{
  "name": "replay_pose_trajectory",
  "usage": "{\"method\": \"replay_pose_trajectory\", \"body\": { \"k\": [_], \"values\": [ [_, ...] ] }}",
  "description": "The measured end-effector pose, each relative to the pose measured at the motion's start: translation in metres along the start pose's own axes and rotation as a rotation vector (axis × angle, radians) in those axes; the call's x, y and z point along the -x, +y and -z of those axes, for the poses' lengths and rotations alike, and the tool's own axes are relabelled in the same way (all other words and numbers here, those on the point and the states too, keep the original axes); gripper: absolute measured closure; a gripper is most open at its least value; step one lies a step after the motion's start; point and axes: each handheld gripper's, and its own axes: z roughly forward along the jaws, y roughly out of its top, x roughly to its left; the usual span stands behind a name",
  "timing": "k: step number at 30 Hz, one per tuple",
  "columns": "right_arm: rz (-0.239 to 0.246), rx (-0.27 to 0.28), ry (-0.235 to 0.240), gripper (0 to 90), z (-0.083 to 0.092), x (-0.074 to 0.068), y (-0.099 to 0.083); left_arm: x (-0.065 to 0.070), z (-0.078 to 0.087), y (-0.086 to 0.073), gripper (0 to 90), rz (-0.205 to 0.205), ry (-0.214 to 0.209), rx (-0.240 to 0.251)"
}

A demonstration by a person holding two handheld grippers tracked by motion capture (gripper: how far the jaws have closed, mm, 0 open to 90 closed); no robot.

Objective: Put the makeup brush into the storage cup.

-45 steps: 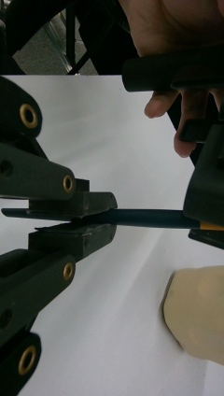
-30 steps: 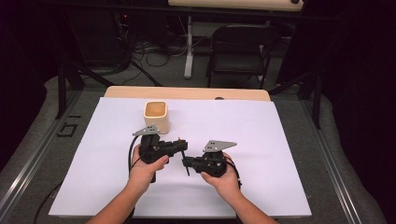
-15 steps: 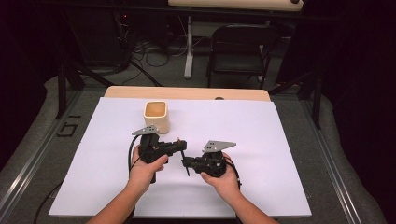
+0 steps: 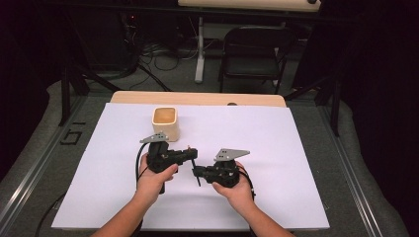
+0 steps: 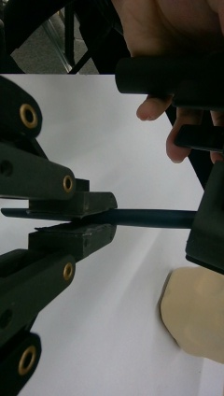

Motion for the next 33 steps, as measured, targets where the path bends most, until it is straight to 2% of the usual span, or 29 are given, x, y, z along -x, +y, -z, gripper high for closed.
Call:
{"method": "replay_pose_trajectory", "body": {
  "k": [7, 10, 12, 19, 24, 29, 33],
  "values": [
    [0.018, 0.002, -0.005, 83.4, 0.000, -0.001, 0.002, 0.001, 0.001, 0.002, 83.6, -0.006, 0.000, 0.005],
    [0.027, 0.016, -0.017, 71.0, 0.001, -0.003, 0.003, 0.002, 0.004, 0.003, 83.6, -0.028, 0.025, 0.007],
    [0.035, 0.009, -0.025, 66.5, 0.002, -0.004, 0.004, 0.002, 0.006, 0.004, 83.6, -0.032, 0.034, 0.013],
    [0.079, 0.001, -0.065, 55.1, 0.004, -0.005, 0.005, 0.001, 0.014, 0.006, 83.6, -0.068, 0.101, 0.031],
    [0.105, -0.016, -0.074, 53.3, 0.005, -0.005, 0.005, 0.002, 0.019, 0.006, 83.6, -0.108, 0.149, 0.034],
    [0.133, -0.019, -0.106, 50.6, 0.006, -0.006, 0.005, 0.004, 0.021, 0.007, 83.6, -0.159, 0.199, 0.031],
    [0.136, -0.034, -0.132, 48.5, 0.007, -0.006, 0.005, 0.006, 0.023, 0.009, 83.6, -0.190, 0.232, 0.031]
  ]
}}
